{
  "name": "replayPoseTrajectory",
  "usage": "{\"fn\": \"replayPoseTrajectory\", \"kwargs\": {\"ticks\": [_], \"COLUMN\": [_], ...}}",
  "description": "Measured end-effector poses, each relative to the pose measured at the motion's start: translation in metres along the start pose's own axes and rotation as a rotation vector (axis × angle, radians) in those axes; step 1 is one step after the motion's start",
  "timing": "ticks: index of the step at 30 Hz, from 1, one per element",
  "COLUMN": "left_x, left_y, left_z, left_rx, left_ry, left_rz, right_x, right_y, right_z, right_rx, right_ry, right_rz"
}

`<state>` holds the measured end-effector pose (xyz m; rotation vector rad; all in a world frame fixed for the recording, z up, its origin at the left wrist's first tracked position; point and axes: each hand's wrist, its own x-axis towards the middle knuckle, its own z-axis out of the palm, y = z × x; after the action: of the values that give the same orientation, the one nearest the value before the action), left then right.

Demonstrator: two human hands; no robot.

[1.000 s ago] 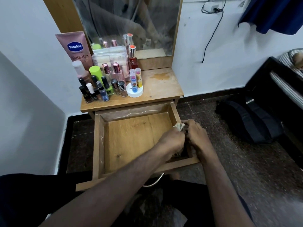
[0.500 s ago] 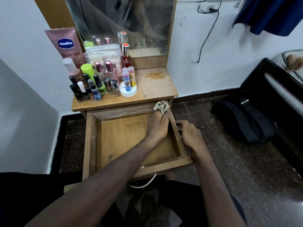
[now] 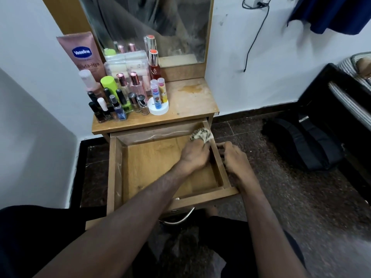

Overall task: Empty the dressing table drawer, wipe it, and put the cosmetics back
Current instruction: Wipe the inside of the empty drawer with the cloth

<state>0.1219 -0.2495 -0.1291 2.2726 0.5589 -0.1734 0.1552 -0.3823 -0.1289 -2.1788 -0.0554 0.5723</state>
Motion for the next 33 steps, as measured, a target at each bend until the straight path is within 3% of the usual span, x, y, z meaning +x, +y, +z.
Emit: {"fn": "replayPoseTrajectory", "kwargs": {"ticks": [4, 7, 9, 12, 14, 16, 20, 24, 26, 29, 31, 33], "left_x": [-0.044, -0.062, -0.063, -0.062, -0.062, -0.061, -0.053, -0.039, -0.035, -0.037, -0.044, -0.051], "left_y": [0.006, 0.004, -0.007, -0.029, -0.037, -0.040, -0.045, -0.067, -0.084, -0.119, -0.147, -0.172], "left_z": [-0.001, -0.004, -0.017, -0.039, -0.055, -0.075, -0.105, -0.115, -0.122, -0.132, -0.134, -0.131], "left_rx": [0.064, 0.059, -0.050, -0.341, -0.425, -0.338, -0.074, 0.016, 0.055, 0.027, -0.026, -0.115], "left_ry": [-0.264, -0.338, -0.339, -0.398, -0.429, -0.442, -0.270, -0.107, -0.005, 0.172, 0.328, 0.493], "left_rz": [-0.002, 0.019, 0.035, 0.065, 0.128, 0.257, 0.418, 0.381, 0.370, 0.337, 0.299, 0.255], "right_x": [0.003, 0.000, -0.007, -0.016, -0.020, -0.025, -0.035, -0.029, -0.025, -0.023, -0.021, -0.024], "right_y": [-0.004, -0.008, -0.012, -0.019, -0.022, -0.028, -0.037, -0.042, -0.044, -0.048, -0.050, -0.054], "right_z": [0.000, 0.002, 0.001, -0.001, 0.001, 0.006, 0.017, 0.030, 0.034, 0.034, 0.028, 0.021], "right_rx": [0.024, 0.060, 0.115, 0.228, 0.290, 0.386, 0.353, 0.216, 0.131, -0.029, -0.328, -0.688], "right_ry": [-0.018, 0.001, 0.041, 0.110, -0.002, -0.245, -0.691, -0.766, -0.718, -0.448, -0.212, -0.111], "right_rz": [-0.020, -0.003, -0.025, -0.210, -0.332, -0.327, -0.238, -0.217, -0.208, -0.293, -0.439, -0.493]}}
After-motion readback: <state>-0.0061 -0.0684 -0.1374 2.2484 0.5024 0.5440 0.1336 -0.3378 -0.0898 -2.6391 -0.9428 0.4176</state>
